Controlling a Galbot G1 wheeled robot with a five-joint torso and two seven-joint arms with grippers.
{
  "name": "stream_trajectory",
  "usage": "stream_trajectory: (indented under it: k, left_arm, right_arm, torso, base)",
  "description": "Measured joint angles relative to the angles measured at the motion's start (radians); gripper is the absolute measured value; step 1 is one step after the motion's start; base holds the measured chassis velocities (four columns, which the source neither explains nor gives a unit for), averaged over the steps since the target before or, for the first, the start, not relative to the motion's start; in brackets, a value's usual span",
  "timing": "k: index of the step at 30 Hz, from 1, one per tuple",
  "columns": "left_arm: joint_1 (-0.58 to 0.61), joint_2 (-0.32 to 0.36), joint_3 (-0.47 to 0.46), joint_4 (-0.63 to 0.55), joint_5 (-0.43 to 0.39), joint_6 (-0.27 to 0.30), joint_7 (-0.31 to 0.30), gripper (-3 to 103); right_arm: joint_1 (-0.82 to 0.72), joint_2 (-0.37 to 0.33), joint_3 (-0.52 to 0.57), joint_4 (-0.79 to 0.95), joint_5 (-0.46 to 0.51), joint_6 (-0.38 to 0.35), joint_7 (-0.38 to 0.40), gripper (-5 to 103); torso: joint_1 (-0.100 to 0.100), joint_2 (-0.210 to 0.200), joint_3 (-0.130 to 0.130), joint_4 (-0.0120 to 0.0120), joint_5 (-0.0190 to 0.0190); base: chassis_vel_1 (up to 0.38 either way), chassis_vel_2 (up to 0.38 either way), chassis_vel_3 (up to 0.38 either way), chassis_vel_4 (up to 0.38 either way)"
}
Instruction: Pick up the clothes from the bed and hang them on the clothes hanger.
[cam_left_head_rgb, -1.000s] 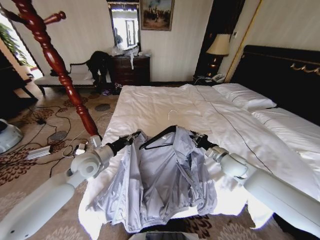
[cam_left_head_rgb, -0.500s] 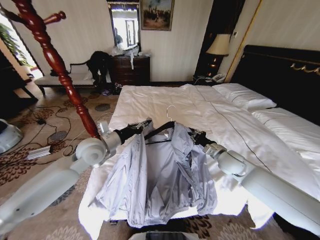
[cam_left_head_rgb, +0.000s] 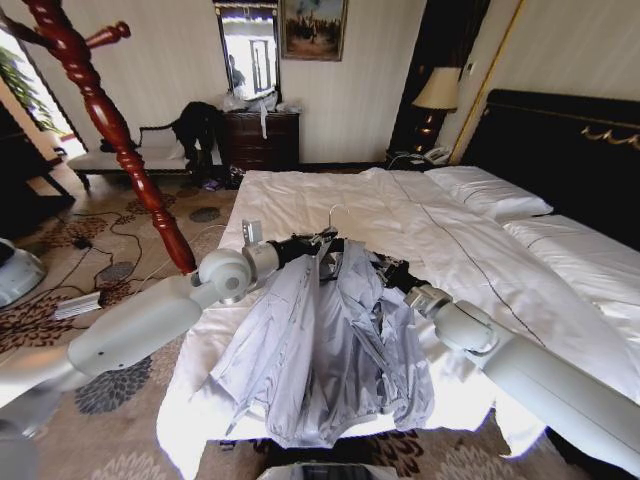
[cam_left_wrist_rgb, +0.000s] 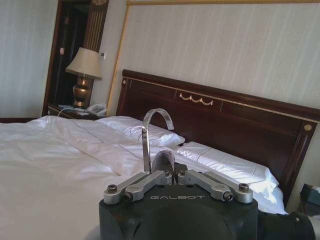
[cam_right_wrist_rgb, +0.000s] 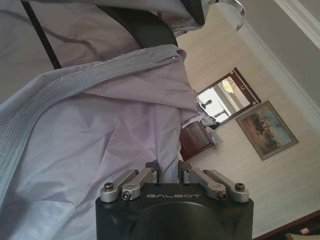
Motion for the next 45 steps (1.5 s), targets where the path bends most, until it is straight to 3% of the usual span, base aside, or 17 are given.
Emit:
stream_trajectory:
  k: [13, 22, 31, 34, 37, 40, 41, 45]
  left_arm:
    - [-0.086, -0.078, 0.086, 0.091, 0.030, -0.004, 0.042, 0]
    - [-0.032, -0.051, 0.121, 0.007, 0.071, -0.008, 0.043, 0]
    - [0.004, -0.047, 0.127, 0.004, 0.100, -0.007, 0.027, -3]
    - [0.017, -0.042, 0.115, -0.006, 0.100, 0.001, 0.012, 11]
    - [0.027, -0.039, 0.107, -0.016, 0.100, 0.005, 0.009, 17]
    - [0.040, -0.029, 0.100, -0.036, 0.116, 0.013, 0.006, 33]
    - [0.040, -0.029, 0.100, -0.036, 0.116, 0.013, 0.006, 33]
    - [0.056, 0.003, 0.081, -0.066, 0.141, 0.025, -0.001, 49]
  right_arm:
    - [-0.002, -0.001, 0.005, 0.028, 0.008, 0.013, 0.000, 18]
    - [-0.017, -0.001, 0.019, 0.004, 0.009, 0.013, 0.003, 18]
    - [-0.015, 0.007, 0.020, 0.020, 0.010, 0.012, 0.004, 18]
    - [-0.020, 0.005, 0.022, 0.017, 0.010, 0.012, 0.005, 18]
    - [-0.020, 0.006, 0.022, 0.012, 0.010, 0.012, 0.005, 18]
    - [-0.017, 0.012, 0.019, 0.000, 0.009, 0.012, 0.007, 18]
    - [-0.017, 0.012, 0.019, 0.000, 0.009, 0.012, 0.007, 18]
    - [-0.019, 0.016, 0.017, -0.017, 0.008, 0.014, 0.009, 18]
  torso:
    - [0.000, 0.000, 0.000, -0.0003, 0.0001]
    - [0.000, 0.000, 0.000, 0.0001, 0.0000]
    - [0.000, 0.000, 0.000, -0.0001, 0.0000]
    - [0.000, 0.000, 0.000, -0.0001, 0.0000]
    - [0.000, 0.000, 0.000, -0.0002, 0.0000]
    - [0.000, 0.000, 0.000, -0.0001, 0.0000]
    - [0.000, 0.000, 0.000, -0.0001, 0.0000]
    - [0.000, 0.000, 0.000, -0.0002, 0.0000]
  base:
    - [0.000, 0.000, 0.000, 0.000]
    - [0.000, 0.000, 0.000, 0.000]
    - [0.000, 0.000, 0.000, 0.000]
    - [0.000, 0.000, 0.000, 0.000]
    - [0.000, 0.000, 0.000, 0.000]
    - [0.000, 0.000, 0.000, 0.000]
    - [0.000, 0.000, 0.000, 0.000]
    - [0.000, 0.000, 0.000, 0.000]
